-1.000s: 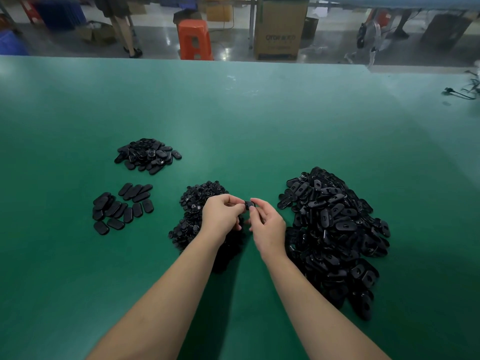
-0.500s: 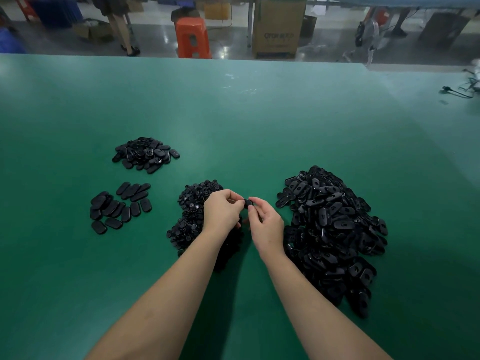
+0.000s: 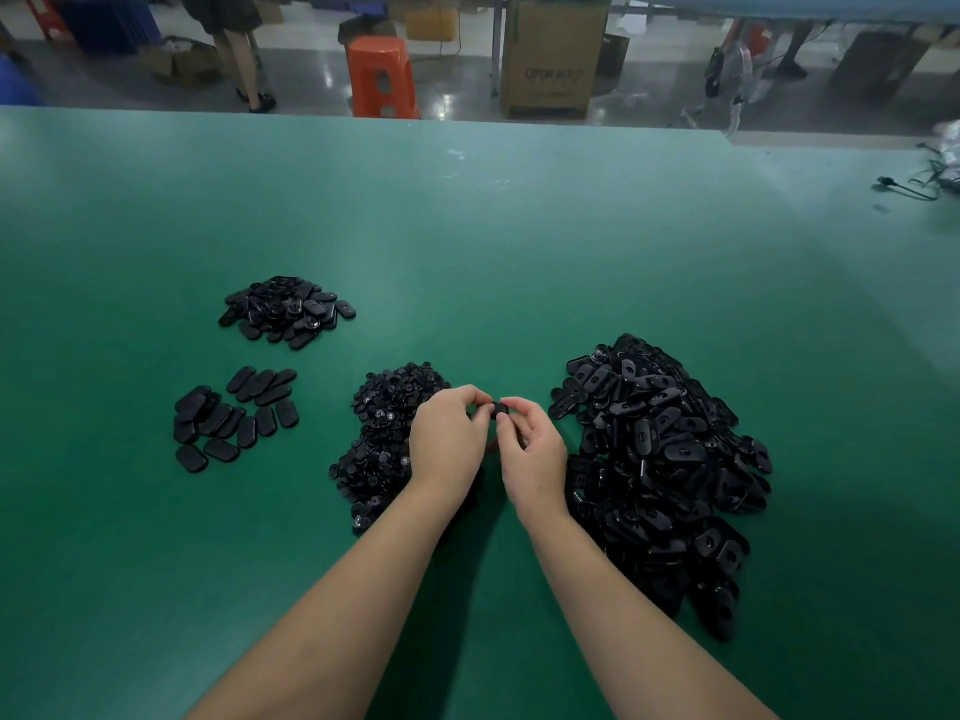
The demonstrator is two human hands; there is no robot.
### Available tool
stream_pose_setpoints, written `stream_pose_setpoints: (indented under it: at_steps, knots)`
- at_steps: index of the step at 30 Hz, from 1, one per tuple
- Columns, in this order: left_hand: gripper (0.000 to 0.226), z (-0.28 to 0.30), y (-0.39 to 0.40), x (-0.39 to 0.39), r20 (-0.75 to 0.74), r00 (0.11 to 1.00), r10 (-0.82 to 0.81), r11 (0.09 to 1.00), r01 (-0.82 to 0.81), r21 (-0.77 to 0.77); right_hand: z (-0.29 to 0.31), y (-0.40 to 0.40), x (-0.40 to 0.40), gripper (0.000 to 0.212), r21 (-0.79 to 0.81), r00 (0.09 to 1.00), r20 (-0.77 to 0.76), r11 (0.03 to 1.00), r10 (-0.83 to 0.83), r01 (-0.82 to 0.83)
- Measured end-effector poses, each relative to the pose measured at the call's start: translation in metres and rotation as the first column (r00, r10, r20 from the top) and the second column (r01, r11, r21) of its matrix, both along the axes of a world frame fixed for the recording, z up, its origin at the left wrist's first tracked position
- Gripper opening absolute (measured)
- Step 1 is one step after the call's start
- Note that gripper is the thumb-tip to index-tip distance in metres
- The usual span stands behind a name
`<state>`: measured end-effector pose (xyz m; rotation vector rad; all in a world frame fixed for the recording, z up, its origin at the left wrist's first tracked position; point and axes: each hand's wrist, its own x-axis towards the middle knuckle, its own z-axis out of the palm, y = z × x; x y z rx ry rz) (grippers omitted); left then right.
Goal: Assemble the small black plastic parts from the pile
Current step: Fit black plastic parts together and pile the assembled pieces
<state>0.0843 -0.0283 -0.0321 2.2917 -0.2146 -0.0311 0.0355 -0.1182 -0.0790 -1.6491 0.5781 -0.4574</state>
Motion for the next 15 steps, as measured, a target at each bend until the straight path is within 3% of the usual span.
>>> stream_pose_setpoints:
  at_steps: [7,11,15]
  knots:
    - [0.035,-0.003,-0.009,-0.014,0.056,0.971,-0.233,0.959,0.22,0.179,-0.002,-0.002,0.001,0.023,0.145,0.997,0.069,0.989,-0.038,0.028]
    - [0.033,-0.005,-0.007,-0.012,0.041,0.972,-0.232,0.966,0.225,0.123,-0.002,-0.002,0.003,0.021,0.153,0.996,0.074,0.987,-0.058,0.046]
    - [0.026,-0.003,-0.001,-0.003,-0.035,0.99,-0.139,0.989,0.137,-0.048,-0.002,-0.002,0.004,0.02,0.139,0.997,0.07,0.99,-0.037,0.027]
